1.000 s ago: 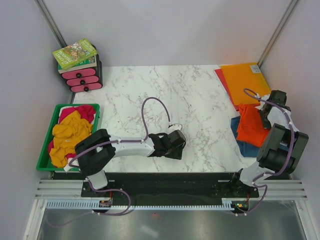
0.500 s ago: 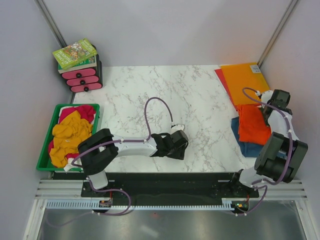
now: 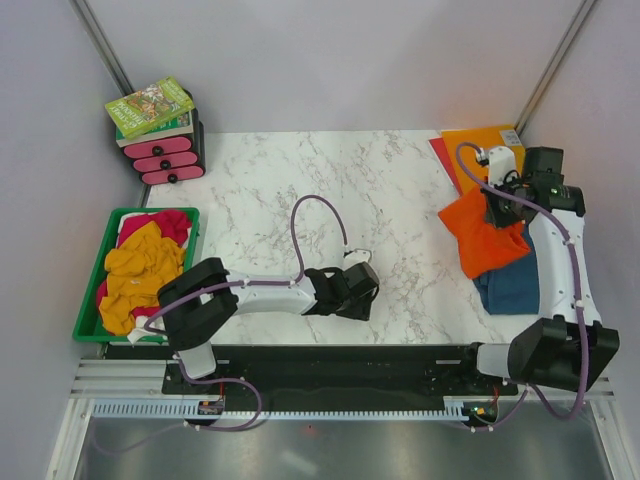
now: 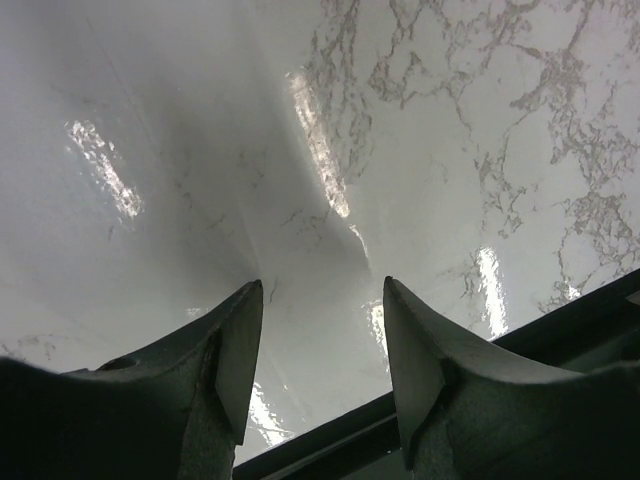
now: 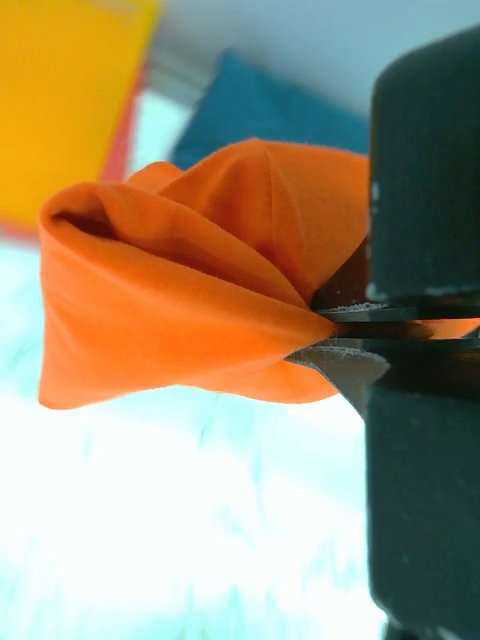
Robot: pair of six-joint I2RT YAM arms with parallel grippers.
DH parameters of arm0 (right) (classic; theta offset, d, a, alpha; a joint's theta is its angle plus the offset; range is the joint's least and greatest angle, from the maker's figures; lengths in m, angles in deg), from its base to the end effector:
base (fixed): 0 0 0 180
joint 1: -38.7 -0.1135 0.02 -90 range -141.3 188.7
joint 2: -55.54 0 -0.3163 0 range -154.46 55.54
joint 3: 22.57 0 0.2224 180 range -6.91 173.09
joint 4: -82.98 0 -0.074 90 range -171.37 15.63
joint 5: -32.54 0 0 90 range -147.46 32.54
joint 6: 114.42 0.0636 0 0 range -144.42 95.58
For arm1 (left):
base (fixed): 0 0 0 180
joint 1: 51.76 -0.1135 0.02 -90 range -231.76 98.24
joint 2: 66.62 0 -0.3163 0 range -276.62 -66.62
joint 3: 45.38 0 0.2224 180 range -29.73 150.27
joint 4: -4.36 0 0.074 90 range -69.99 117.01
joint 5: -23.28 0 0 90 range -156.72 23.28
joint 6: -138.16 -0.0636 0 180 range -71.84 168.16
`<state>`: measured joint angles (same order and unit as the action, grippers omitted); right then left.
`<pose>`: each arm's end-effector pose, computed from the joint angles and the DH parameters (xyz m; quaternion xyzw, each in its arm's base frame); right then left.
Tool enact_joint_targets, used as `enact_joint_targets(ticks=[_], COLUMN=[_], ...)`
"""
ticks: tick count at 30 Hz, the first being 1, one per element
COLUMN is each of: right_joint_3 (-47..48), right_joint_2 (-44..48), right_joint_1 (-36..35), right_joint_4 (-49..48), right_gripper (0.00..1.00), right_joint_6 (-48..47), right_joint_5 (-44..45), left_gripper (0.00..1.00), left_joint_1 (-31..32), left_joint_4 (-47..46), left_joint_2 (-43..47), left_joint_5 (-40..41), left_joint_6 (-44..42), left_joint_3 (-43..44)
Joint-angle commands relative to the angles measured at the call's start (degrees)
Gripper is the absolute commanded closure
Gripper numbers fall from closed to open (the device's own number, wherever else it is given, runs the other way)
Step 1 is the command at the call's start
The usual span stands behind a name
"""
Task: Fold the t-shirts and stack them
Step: Neatly place the folded tshirt to the corner
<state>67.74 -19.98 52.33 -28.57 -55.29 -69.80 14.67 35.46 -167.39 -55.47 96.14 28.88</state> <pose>0.2332 -0.0425 0.3669 -0.1747 0.9289 -0.0229 0.3256 0.1518 -0.3169 0.2098 0.1262 0.9477 -0.1823 0.2295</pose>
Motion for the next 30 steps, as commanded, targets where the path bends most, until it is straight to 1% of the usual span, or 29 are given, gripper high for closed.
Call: enact_joint_targets(ticks=[1, 3, 5, 10, 16, 20, 23, 30], right_joint_3=[11.62, 14.63, 15.26, 13.95, 13.07, 10.43, 6.92, 2.26], right_joint_2=[2.05, 1.18, 1.26, 3.10, 4.95, 5.65, 6.44, 8.37], right_joint_1=[-5.36, -6.85, -6.86, -6.95, -6.86, -6.86, -6.86, -6.86], right_joint_4=[7.84, 9.95, 11.18, 12.59, 13.12, 11.72, 10.05, 8.29], right_gripper=[1.00, 1.00, 1.00, 1.00, 1.00, 1.00, 1.00, 1.00], right_joint_6=[8.54, 8.99, 8.03, 1.97, -1.56, -1.39, -0.51, 0.02], right_joint_5=[-9.54, -8.07, -6.57, 0.63, 5.65, 8.11, 8.65, 10.84], left_gripper=[0.41, 0.41, 0.41, 0.42, 0.42, 0.42, 0.42, 0.41], left_joint_1=[0.45, 0.54, 0.63, 0.98, 1.42, 1.59, 1.59, 1.59], left_joint_4=[1.70, 1.96, 1.96, 1.96, 1.87, 1.87, 1.87, 1.87], left_joint_2=[3.39, 3.65, 3.83, 4.27, 3.48, 3.48, 3.83, 4.80], left_joint_5=[2.82, 2.64, 2.47, 2.64, 2.29, 2.29, 2.46, 2.91], left_joint_6=[2.29, 2.55, 2.64, 2.64, 2.46, 2.46, 2.46, 2.64], left_joint_3=[-1.39, -1.74, -1.92, -1.92, -1.39, -1.48, -2.09, -3.50])
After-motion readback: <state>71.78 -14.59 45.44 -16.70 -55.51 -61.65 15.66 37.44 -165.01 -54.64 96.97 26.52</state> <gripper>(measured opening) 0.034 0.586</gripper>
